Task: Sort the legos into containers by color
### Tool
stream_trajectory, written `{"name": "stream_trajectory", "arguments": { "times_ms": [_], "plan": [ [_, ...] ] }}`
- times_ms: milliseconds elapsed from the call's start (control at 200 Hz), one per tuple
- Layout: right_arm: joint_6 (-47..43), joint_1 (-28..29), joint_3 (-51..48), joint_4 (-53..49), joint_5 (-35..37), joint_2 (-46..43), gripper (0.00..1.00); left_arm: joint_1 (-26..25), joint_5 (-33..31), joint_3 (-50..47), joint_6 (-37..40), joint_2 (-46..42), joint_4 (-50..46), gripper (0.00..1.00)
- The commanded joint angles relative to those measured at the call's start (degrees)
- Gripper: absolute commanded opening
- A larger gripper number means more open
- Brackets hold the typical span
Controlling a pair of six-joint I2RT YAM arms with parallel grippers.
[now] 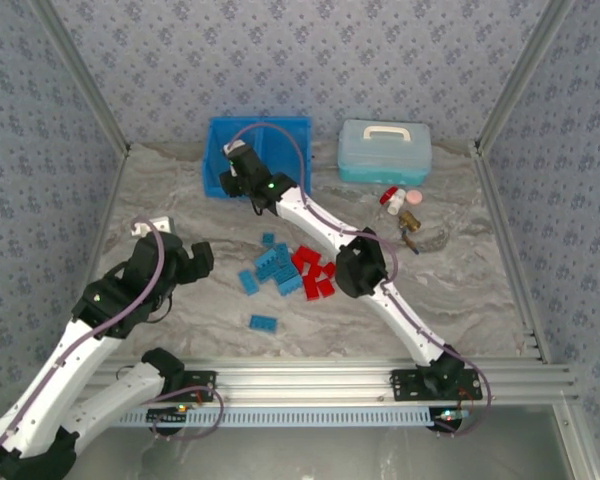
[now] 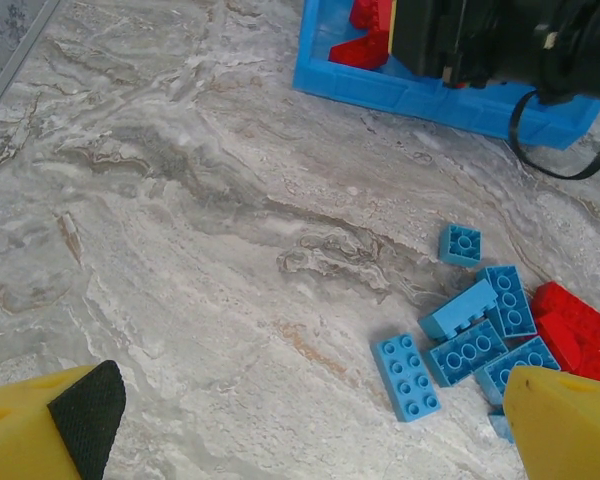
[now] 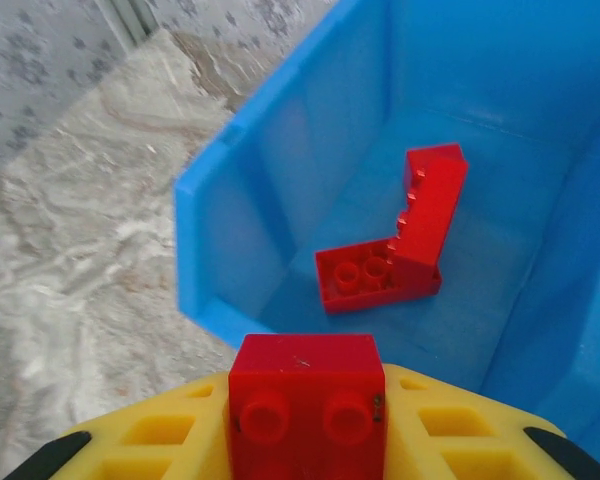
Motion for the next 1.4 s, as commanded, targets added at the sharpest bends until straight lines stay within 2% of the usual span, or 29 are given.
{"name": "stream_trajectory", "arguments": {
  "times_ms": [0, 165, 350, 545, 665, 750, 859, 964, 1149, 1269, 1394],
  "plan": [
    [-3.1, -1.0, 0.7, 5.7, 0.3, 0.7, 0.37, 0.5, -1.0, -1.0, 0.7, -1.1, -0.3, 0.99],
    [-3.4, -1.3, 4.4, 9.4, 0.7, 5.2, 0.42, 0.8, -1.0, -1.9, 0.6, -1.2, 0.5, 0.99],
    [-0.1, -1.8, 4.3, 11.1, 1.1, 5.5, 0.67, 0.8, 0.0, -2.9, -0.2, -1.2, 1.5, 0.99],
    [-1.3, -1.1, 4.7, 6.4, -1.6, 1.0, 0.68, 1.5, 2.8, -3.4, 0.4, 0.1, 2.6, 0.99],
    [-0.5, 0.0, 1.0, 0.4, -3.1, -7.0, 0.71, 1.8, 9.0, -3.1, 3.2, 1.9, 5.1, 0.99],
    [0.1, 0.7, -7.8, -0.7, -4.0, -16.0, 0.71, 1.8, 14.9, -3.2, 5.6, 4.0, 8.2, 0.99],
    [0.2, 1.2, -24.1, 0.2, -4.3, -29.5, 0.72, 1.6, 21.5, -2.6, 7.6, 7.8, 11.8, 0.98],
    [-0.2, 0.8, -41.8, 1.8, -2.9, -43.6, 0.73, -0.3, 23.3, -0.7, 7.1, 13.1, 13.7, 0.97],
    [1.9, -0.6, -72.2, 5.2, 3.3, -69.3, 0.76, -9.9, 18.8, 3.4, 3.5, 24.2, 17.2, 0.97],
    [7.9, -2.5, -87.0, 1.0, 8.6, -82.7, 0.78, -16.8, 9.8, 6.9, -7.9, 33.0, 15.6, 0.94],
    [12.7, -5.3, -97.2, -4.6, 10.1, -93.3, 0.83, -23.1, 6.2, 9.2, -17.2, 41.6, 17.9, 0.84]
  ]
}}
